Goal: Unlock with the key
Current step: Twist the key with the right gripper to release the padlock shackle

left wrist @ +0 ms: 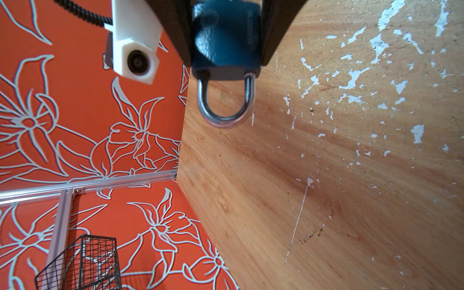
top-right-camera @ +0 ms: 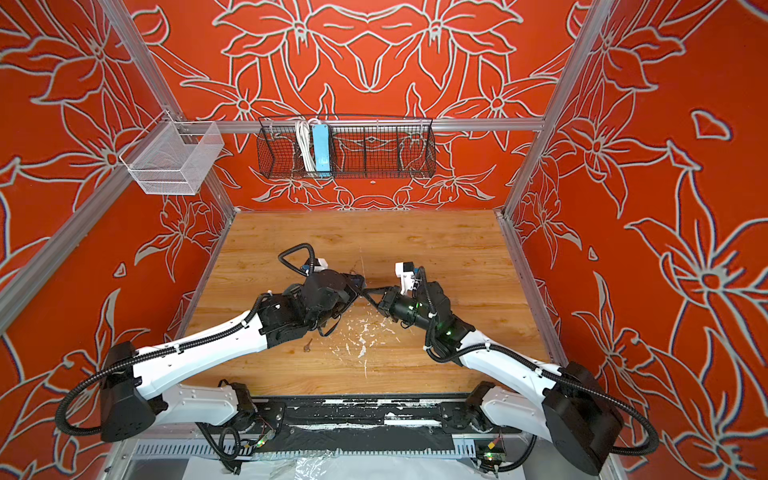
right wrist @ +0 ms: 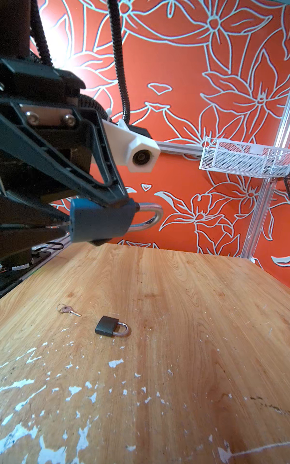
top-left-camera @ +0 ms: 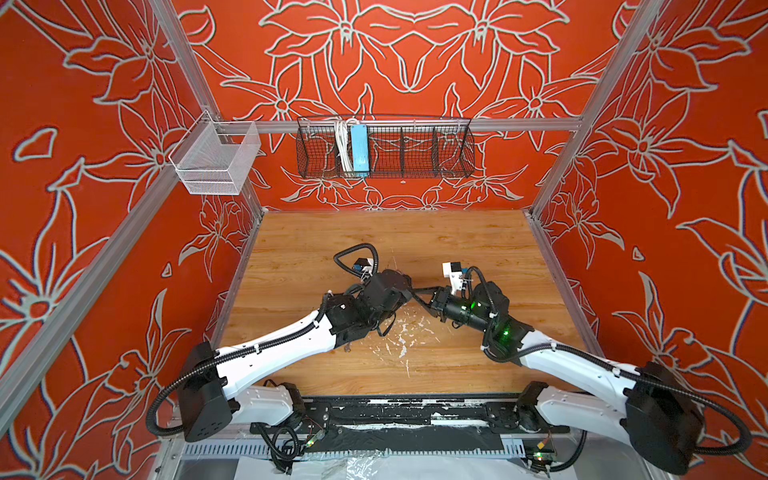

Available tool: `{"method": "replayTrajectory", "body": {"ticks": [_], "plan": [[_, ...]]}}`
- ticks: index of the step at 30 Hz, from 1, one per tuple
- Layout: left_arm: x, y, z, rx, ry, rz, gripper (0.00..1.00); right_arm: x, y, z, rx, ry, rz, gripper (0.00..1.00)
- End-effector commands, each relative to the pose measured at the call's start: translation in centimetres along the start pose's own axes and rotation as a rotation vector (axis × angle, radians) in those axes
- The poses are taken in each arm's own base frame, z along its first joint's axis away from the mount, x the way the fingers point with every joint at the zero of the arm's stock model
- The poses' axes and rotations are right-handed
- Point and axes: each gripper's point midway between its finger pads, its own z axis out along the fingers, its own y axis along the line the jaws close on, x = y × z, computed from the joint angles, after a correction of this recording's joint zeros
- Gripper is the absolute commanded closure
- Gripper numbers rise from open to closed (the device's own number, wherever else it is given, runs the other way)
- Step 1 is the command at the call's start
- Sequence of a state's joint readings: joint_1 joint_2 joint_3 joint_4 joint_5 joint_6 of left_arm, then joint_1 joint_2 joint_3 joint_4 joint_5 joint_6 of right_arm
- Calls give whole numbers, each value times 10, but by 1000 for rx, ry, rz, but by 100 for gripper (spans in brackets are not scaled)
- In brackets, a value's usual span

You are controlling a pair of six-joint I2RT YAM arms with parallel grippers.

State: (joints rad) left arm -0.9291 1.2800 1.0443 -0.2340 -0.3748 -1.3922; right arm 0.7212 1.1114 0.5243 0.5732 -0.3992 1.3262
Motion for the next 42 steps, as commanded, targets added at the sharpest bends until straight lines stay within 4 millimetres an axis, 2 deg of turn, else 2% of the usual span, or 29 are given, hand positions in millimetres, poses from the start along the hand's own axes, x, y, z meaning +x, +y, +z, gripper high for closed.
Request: {"method": "replayTrajectory", "body": {"ticks": [1,24,32,38,42], "plan": [[18,-37,-10,145,87,-80,100,-5,34,-2,-126,-22,29,100],[20,-46,-3,204,63,-177,100,-9,58,-7,-234,-37,132,100],[18,-49,-5,191,52,-157,100,-7,53,-5,-180,-27,78,100],[10,-41,-9,109,21,-44,100,-6,36,-8,-82,-41,-1,100],[0,-32,-13,47,-7,48,100,-4,27,-10,-7,-27,-71,89]]}}
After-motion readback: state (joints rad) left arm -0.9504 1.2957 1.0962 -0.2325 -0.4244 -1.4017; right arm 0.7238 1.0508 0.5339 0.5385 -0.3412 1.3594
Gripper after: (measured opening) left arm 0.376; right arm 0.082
